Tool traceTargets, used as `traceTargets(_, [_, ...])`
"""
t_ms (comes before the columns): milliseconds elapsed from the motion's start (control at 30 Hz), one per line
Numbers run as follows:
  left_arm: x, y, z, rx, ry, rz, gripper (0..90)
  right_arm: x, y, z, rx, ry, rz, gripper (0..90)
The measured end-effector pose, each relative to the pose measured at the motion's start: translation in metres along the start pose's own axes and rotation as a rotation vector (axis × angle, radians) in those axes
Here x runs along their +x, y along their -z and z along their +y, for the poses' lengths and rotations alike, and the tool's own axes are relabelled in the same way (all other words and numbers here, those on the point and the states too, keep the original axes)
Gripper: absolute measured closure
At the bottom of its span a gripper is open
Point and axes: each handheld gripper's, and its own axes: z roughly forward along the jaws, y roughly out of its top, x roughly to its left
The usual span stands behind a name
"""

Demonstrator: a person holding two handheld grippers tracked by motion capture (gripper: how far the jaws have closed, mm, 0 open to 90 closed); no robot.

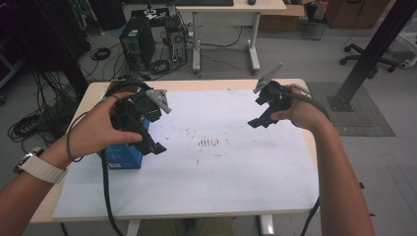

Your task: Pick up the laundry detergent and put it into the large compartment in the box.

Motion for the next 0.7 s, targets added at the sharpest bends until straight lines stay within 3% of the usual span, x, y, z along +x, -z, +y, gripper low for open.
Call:
traceTargets(333, [-0.0044,-0.0042,0.0051,0.013,-0.033,-0.005,10.6,-0.0027,-0.0023,0.0001,0.001,-0.003,0.001,9.1])
traceTargets(700, [-0.0034,-0.0077,0.0094,0.005,-0.04,-0.006,10.6,-0.0071,-0.005,-0.0007,0.006,-0.007,0.001,9.0])
